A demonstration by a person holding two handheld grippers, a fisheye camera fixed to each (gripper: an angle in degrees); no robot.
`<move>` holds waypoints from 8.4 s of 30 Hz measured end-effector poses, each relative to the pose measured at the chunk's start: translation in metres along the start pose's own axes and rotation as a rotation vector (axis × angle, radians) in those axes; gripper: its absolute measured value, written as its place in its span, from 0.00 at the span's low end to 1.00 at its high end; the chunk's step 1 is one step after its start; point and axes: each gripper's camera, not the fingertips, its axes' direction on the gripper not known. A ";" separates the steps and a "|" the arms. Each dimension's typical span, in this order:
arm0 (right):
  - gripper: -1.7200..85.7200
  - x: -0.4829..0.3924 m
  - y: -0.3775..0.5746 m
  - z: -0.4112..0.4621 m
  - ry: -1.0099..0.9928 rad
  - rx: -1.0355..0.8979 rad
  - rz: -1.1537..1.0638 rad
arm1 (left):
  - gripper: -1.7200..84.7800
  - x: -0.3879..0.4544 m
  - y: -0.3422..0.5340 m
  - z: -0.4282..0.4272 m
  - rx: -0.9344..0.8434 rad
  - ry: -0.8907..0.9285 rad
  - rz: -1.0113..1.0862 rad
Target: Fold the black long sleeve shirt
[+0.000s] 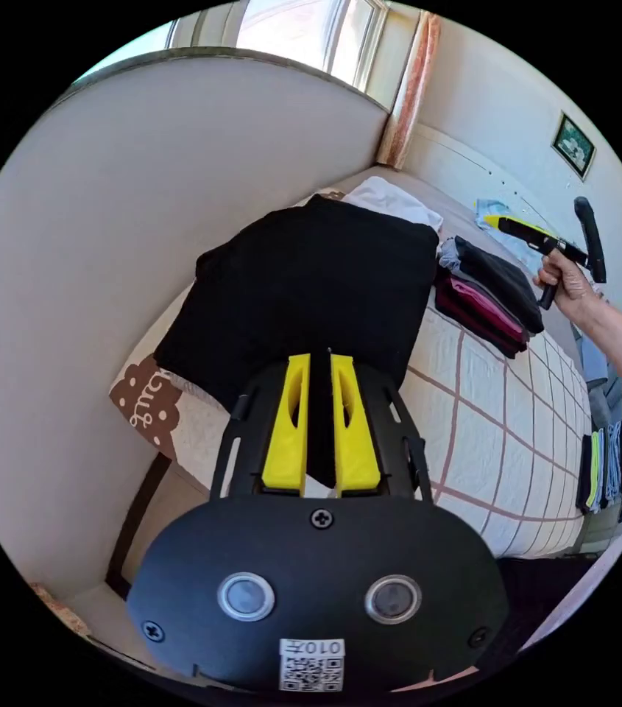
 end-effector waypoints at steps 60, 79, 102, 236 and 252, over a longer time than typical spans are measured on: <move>0.07 0.169 0.721 -0.328 -0.330 0.617 0.329 | 0.03 0.303 -0.206 -0.422 0.123 0.695 0.245; 0.08 0.059 0.603 -0.202 -0.240 0.353 0.169 | 0.17 0.341 -0.276 -0.529 0.260 0.762 0.855; 0.07 0.148 0.666 -0.176 -0.579 0.485 0.215 | 0.06 0.117 -0.360 -0.480 0.175 0.757 0.076; 0.09 0.093 0.651 -0.156 -0.371 0.348 -0.036 | 0.12 0.400 -0.325 -0.435 0.105 1.322 1.129; 0.10 0.141 0.702 -0.122 -0.248 0.339 0.123 | 0.02 0.304 -0.341 -0.431 0.059 1.122 0.956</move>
